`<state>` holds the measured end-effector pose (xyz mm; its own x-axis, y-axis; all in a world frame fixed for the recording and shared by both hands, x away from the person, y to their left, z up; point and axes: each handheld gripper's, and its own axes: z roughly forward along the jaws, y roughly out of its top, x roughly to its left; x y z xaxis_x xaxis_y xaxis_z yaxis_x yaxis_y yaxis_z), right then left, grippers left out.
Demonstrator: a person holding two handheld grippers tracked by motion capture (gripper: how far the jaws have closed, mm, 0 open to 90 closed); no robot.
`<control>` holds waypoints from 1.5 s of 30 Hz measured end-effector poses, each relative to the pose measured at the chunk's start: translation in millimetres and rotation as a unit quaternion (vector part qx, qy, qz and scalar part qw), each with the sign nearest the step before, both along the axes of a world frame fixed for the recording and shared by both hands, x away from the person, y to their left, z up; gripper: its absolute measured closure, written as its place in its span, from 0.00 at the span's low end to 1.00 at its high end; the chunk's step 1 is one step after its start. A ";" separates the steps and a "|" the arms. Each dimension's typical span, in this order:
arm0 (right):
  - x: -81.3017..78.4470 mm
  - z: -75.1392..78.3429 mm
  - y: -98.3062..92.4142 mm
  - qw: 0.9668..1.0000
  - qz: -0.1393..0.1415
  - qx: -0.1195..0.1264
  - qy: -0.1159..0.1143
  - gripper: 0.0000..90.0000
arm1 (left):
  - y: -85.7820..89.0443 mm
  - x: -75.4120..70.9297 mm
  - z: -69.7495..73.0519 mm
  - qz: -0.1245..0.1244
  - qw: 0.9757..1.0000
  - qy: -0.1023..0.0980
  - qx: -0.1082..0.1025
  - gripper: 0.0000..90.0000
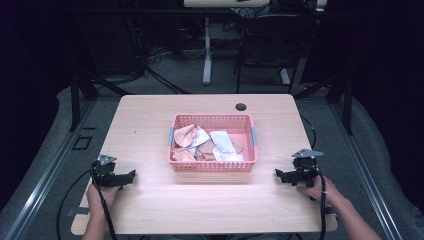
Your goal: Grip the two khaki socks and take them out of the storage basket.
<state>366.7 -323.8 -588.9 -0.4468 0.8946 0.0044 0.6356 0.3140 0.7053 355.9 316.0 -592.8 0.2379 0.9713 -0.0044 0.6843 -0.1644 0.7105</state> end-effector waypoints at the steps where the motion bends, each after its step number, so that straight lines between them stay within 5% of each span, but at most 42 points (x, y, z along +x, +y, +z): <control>1: 0.0 0.0 0.1 1.000 0.000 0.001 0.000 0.00 | 0.0 0.0 0.0 0.000 1.000 0.000 0.000 0.00; 23: 0.1 -0.3 0.2 1.000 0.000 0.002 -0.002 0.00 | -2.9 0.6 2.8 -0.016 1.000 0.006 0.003 0.00; 26: 0.1 -0.2 0.1 1.000 0.001 0.002 -0.001 0.00 | 0.0 0.4 13.2 -0.011 1.000 -0.005 -0.017 0.00; 31: 0.1 -0.2 0.2 1.000 0.001 0.002 -0.001 0.00 | 1.3 -0.9 24.2 -0.013 1.000 -0.010 -0.022 0.00; 45: 0.1 -0.2 0.2 1.000 0.001 0.002 -0.001 0.00 | 7.1 1.2 51.2 -0.050 0.998 0.023 -0.040 0.02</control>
